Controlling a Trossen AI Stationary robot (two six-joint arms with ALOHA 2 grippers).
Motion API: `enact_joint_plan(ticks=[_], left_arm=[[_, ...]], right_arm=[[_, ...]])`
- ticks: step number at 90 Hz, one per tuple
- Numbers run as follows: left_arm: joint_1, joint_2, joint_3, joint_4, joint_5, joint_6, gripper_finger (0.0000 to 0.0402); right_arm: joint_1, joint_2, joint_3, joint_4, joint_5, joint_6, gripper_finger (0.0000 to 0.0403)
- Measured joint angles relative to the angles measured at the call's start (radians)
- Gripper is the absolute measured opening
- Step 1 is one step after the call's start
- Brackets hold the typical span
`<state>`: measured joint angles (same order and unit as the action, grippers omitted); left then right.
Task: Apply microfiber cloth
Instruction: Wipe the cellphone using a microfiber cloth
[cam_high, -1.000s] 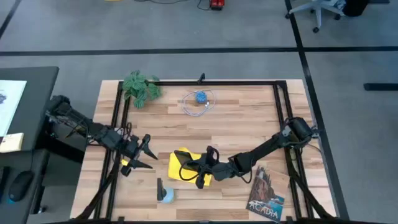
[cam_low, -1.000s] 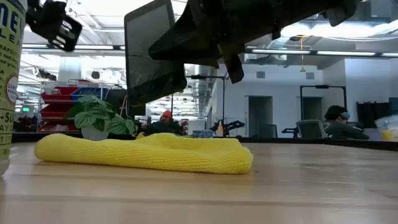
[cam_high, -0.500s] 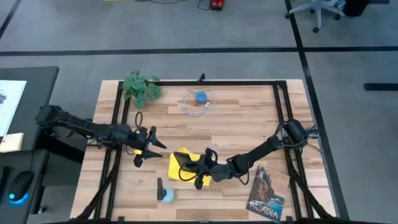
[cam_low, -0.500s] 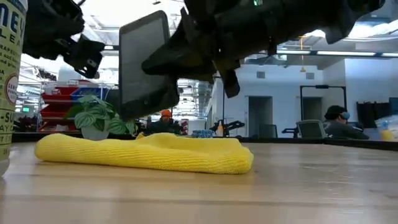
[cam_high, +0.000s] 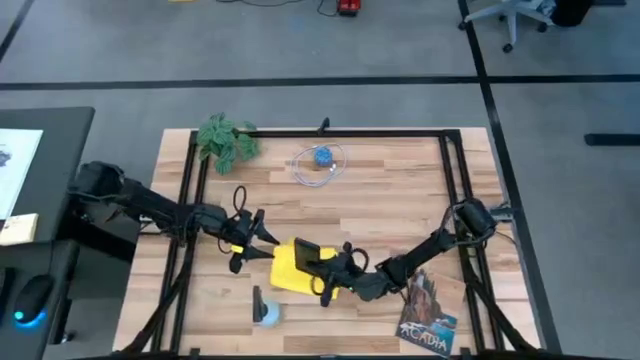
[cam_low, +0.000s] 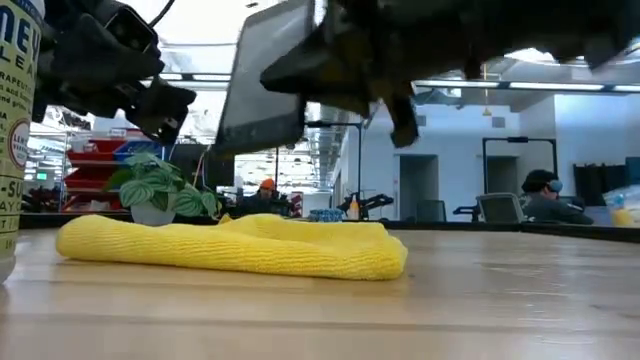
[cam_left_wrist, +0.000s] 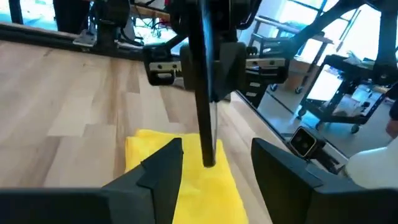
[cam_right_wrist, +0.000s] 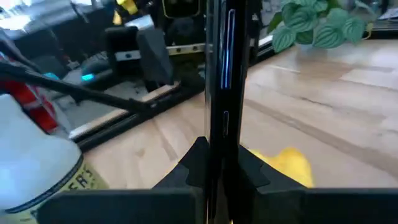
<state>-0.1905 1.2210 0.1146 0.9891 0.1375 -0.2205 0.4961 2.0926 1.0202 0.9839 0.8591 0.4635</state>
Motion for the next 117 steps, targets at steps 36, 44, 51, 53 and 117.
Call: enact_joint_plan(ticks=[36, 44, 51, 53, 117], left_arm=[[0.000, 0.320, 0.131, 0.061, 0.000, 0.008, 0.0169], [0.000, 0.346, 0.133, 0.061, 0.000, 0.010, 0.0169], [0.000, 0.355, 0.130, 0.053, -0.001, 0.011, 0.0169], [0.000, 0.356, 0.129, 0.048, -0.001, 0.011, 0.0169], [-0.017, 0.595, 0.266, 0.041, -0.011, 0.026, 0.0167]], right_arm=[[-0.026, 0.142, 0.014, 0.052, -0.038, -0.022, 0.0015], [-0.016, 0.174, 0.013, 0.060, -0.030, -0.022, 0.0015], [-0.007, 0.185, 0.014, 0.071, -0.014, -0.024, 0.0015], [-0.004, 0.186, 0.014, 0.062, -0.012, -0.027, 0.0015], [-0.037, 0.171, 0.040, 0.030, -0.027, -0.107, 0.0015]])
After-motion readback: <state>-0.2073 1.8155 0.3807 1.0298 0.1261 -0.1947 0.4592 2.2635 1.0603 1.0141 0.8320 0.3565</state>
